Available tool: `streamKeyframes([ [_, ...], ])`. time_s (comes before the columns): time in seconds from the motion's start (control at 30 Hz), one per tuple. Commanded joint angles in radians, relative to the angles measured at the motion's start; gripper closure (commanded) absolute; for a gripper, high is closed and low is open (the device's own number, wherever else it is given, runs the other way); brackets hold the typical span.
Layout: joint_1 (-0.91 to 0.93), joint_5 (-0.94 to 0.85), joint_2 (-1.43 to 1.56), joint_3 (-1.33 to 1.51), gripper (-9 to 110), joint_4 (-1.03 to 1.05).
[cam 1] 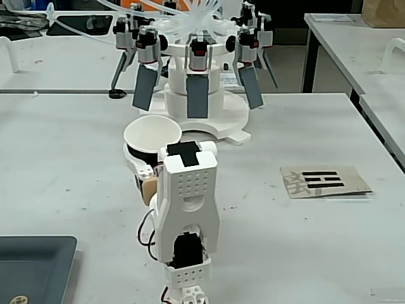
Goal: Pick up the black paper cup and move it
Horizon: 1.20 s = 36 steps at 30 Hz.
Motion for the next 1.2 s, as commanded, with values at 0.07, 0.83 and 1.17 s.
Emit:
streamKeyframes([
  [0.07, 0.060, -0.005, 0.135, 0.067, 95, -0.023],
  [0.83, 0.241, 0.057, 0.135, 0.080, 92, 0.041],
  [1.17, 0.301, 0.071, 0.054, -0.124, 93, 0.199],
])
